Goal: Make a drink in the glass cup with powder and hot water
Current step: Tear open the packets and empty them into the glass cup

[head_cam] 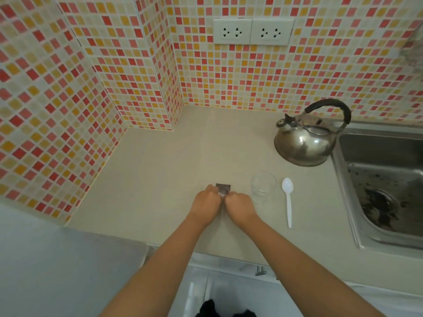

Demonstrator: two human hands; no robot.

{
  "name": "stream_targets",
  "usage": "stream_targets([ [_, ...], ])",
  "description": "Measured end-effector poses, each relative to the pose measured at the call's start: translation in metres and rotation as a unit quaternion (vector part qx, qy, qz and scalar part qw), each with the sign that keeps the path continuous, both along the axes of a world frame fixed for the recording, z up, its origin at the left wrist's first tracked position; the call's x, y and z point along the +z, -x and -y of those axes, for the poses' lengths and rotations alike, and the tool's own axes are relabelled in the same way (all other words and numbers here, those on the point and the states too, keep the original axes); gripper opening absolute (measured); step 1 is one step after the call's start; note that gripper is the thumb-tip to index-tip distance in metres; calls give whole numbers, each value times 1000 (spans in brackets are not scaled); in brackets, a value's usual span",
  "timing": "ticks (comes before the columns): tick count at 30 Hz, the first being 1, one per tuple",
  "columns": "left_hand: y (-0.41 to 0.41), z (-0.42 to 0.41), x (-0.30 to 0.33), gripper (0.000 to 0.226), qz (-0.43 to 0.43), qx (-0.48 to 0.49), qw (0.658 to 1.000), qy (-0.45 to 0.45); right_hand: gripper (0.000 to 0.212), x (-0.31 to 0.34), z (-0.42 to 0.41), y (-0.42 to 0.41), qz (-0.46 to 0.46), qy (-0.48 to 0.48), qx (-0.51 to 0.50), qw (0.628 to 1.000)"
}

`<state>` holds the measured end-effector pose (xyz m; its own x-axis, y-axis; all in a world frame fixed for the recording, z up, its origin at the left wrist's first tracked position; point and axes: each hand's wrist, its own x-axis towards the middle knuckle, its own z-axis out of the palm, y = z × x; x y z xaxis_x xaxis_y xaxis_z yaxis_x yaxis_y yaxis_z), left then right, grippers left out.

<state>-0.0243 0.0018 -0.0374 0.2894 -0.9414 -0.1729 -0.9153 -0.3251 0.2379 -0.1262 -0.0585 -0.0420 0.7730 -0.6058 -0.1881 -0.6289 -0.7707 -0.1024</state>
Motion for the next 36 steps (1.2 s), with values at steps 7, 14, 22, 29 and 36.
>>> stream_targets([
  [7, -9, -3, 43, 22, -66, 21, 997, -26, 21, 31, -10, 10, 163, -100, -100, 976],
  [14, 12, -6, 80, 20, -350, 99, 931, -19, 16, 60, -28, 44, 380, -250, -318, 832],
  [22, 64, 4, 86, 24, -495, 115, 862, -6, 32, 85, -23, 84, 367, -247, -408, 799],
  [29, 83, 9, 86, 30, -526, 100, 845, -5, 22, 90, -12, 102, 376, -320, -446, 746],
  [36, 75, 12, 92, 20, -548, 71, 834, -7, 25, 100, -9, 111, 415, -435, -433, 672],
])
